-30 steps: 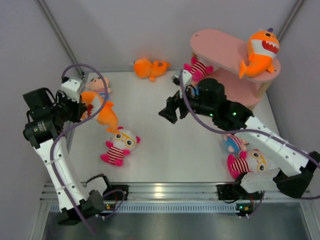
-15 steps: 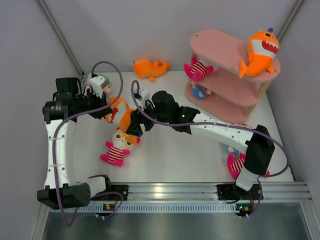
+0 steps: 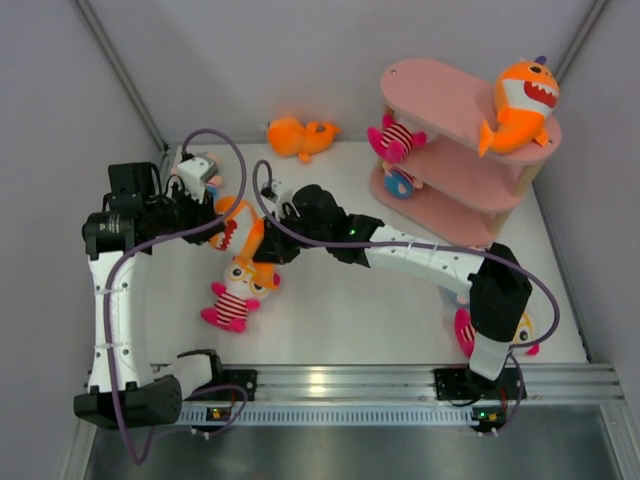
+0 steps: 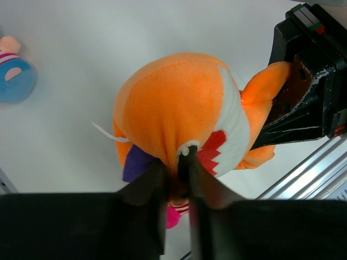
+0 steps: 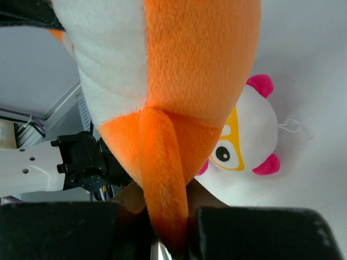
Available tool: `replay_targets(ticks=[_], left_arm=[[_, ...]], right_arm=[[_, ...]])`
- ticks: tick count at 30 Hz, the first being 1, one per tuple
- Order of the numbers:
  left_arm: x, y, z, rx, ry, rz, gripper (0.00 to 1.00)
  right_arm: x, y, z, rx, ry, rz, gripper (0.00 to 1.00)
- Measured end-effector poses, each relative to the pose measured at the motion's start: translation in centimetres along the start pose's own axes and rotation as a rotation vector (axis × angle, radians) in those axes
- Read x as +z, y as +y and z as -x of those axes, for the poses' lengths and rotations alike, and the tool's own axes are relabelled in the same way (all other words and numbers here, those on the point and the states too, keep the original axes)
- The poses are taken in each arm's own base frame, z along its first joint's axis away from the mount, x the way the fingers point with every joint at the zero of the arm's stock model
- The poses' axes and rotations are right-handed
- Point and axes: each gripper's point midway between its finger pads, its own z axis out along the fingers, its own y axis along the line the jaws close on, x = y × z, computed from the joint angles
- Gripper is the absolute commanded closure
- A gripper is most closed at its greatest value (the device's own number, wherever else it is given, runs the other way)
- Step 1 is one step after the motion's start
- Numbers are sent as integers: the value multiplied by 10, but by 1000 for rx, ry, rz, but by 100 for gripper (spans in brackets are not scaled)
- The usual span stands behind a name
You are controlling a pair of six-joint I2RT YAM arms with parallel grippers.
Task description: Place and organize the stuffed toys onto the shelf
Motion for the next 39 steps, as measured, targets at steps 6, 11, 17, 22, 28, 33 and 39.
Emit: replay_targets(ticks=[6,11,17,22,28,33,39], left_arm=[[-7,7,2,4,-2,65,2],[-22,18,11,-13,-12,170,2],[-48,23,20,-10,-49,295,2],[-59,19,16,-3,-69,330,2],[-51,19,-3,-15,-23,328,2],[-45,21,-12,-20,6,318,2],[-39,21,-21,-30,30,308,2]], right_arm=[[-14,-13,12,54,-19,-35,100],[-59,-45,65,99,-155,-110,100],[-137,-87,151,157,-366,-223,100],[-229,-108,221,193,-584,-298,100],[-355,-148,261,239,-818,-450,100],[-392,-172,263,295,-860,-528,100],[-380,-194,252,363,-807,-546,100]])
